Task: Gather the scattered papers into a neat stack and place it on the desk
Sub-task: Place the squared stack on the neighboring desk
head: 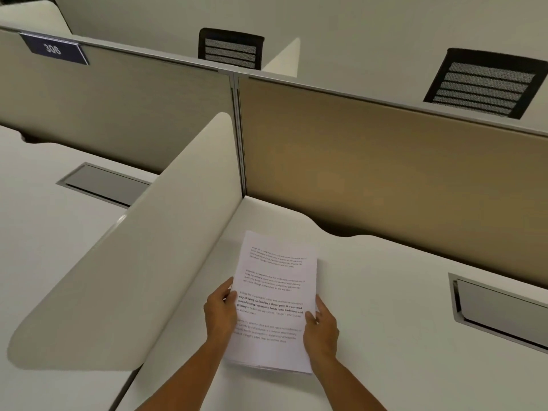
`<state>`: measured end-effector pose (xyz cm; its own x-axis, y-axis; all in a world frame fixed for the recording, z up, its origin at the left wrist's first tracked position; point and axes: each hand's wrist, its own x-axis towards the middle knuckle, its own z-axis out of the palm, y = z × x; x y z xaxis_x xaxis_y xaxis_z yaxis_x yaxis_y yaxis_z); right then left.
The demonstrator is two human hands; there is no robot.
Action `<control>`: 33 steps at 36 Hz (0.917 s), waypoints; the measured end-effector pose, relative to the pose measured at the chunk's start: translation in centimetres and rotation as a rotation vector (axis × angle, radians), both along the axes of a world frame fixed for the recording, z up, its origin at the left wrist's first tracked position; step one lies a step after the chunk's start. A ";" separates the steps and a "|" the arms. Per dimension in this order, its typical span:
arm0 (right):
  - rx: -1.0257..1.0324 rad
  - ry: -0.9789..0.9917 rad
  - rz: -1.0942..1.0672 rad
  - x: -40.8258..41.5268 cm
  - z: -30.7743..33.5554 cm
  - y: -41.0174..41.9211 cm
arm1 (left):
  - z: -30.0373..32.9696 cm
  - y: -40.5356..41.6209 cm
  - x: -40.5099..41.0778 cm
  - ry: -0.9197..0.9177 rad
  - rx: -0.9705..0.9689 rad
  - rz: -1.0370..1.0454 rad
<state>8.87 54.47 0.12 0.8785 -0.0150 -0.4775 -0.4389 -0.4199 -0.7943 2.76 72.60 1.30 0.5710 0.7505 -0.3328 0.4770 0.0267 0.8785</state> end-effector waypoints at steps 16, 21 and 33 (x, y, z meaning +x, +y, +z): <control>0.029 0.064 -0.054 1.3 -3.5 3.5 | -4.6 4.3 2.5 0.069 -0.005 -0.066; 0.041 0.085 -0.032 1.3 -4.3 3.5 | -5.0 5.5 3.1 0.137 0.016 -0.109; 0.048 0.186 0.070 1.2 -2.7 3.5 | -7.7 6.2 3.4 0.277 0.110 -0.250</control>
